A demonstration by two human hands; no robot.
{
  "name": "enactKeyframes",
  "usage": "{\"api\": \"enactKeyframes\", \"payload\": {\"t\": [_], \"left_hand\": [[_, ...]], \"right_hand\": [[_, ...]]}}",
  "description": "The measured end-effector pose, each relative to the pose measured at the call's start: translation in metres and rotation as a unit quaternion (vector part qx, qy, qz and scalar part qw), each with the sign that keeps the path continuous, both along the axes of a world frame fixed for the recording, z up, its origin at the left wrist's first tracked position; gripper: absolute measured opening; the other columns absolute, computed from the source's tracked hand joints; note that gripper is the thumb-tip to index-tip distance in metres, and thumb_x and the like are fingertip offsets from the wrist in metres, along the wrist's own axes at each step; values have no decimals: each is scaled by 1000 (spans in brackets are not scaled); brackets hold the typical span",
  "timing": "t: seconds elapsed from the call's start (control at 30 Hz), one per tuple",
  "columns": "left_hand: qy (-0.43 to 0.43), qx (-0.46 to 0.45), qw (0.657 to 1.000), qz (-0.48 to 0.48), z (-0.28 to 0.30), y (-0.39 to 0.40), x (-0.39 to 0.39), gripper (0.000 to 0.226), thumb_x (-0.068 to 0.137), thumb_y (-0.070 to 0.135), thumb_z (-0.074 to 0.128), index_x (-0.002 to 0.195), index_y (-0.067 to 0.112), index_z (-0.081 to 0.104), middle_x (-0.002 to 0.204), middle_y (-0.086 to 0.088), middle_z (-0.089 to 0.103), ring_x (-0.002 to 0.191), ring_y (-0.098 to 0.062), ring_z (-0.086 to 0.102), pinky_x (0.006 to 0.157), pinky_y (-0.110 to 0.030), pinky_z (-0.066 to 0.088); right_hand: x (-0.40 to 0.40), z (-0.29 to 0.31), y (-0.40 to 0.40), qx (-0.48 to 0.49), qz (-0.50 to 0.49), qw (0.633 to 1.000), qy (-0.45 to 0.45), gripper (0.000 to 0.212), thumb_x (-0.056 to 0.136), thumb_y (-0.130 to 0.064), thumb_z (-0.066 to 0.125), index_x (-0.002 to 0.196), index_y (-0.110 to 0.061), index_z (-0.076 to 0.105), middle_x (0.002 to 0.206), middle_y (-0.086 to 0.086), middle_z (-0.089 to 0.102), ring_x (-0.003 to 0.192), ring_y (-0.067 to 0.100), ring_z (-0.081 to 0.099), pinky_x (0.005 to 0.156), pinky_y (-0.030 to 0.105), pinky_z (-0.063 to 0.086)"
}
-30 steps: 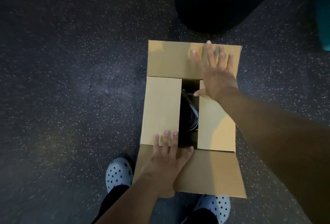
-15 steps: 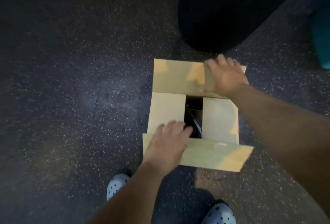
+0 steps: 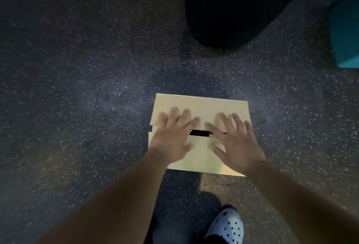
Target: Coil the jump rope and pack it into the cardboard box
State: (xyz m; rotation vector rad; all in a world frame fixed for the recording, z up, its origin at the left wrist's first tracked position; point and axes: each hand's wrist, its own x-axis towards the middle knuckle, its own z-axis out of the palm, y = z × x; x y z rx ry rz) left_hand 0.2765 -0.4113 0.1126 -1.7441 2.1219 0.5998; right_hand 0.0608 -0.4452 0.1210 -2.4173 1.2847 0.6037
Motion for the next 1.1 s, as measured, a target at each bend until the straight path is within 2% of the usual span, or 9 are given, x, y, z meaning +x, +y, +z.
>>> {"api": "enactKeyframes", "payload": {"t": [0.1,0.17,0.3,0.5,0.63,0.73,0.83,0.93,1.1], "left_hand": [[18,22,999,-27,-11,-4,7,75,101,54,34,158,34,-11,166,-5,-19,151,-39,-13,118,-64,8],[-1,3,999,-43,-19,-1,4,69,104,52,24,157,32,-14,165,-4,-24,151,-42,-12,117,-66,11],[-26,-43,998,-48,-43,11,-3,65,105,48,18,157,27,-17,165,-8,-24,150,-46,-10,115,-67,14],[-33,-97,994,-45,-76,22,-4,63,104,48,24,160,29,3,168,-13,-2,150,-48,4,111,-69,14],[-53,-94,993,-43,-78,19,-7,63,105,47,23,160,28,0,168,-14,-6,150,-49,0,112,-69,11],[-62,-72,994,-44,-64,16,-8,63,105,45,28,160,27,6,167,-16,1,149,-50,8,110,-70,16],[-53,-61,995,-54,-47,8,-6,59,103,43,38,157,25,23,164,-18,19,146,-48,22,111,-67,25],[-35,-64,996,-59,-34,3,-5,53,101,40,46,150,22,38,156,-16,36,143,-40,32,111,-62,29],[2,-91,995,-43,-18,1,-4,49,100,40,42,145,20,42,153,-8,39,142,-33,34,114,-55,28]], "right_hand": [[-9,-17,-2,-5,20,1000,12,70,98,-63,17,161,-36,-1,171,10,-6,156,43,3,119,67,16],[-10,-29,0,-8,26,1000,7,70,99,-60,12,161,-32,-7,170,10,-12,156,41,-2,119,67,16],[-5,-56,9,-34,47,998,7,67,102,-52,9,161,-25,-9,169,15,-12,155,43,-4,119,65,15],[-6,-90,14,-59,33,998,-10,67,103,-52,15,161,-26,-5,170,13,-15,155,41,-10,120,66,9],[-6,-94,10,-49,30,998,-8,67,102,-53,14,162,-27,-2,170,11,-14,155,39,-10,121,66,8],[-1,-79,10,-40,37,999,5,64,104,-49,18,162,-24,4,170,17,-7,155,44,-2,119,67,13],[7,-59,6,-30,24,999,4,60,105,-41,38,158,-19,23,167,23,16,152,48,18,117,64,26],[14,-46,1,-31,23,999,0,55,100,-37,48,150,-16,38,160,20,34,145,45,34,115,59,34],[18,-27,1,-48,-10,997,-57,50,98,-36,49,145,-18,47,152,14,48,139,38,45,111,55,40]]}}
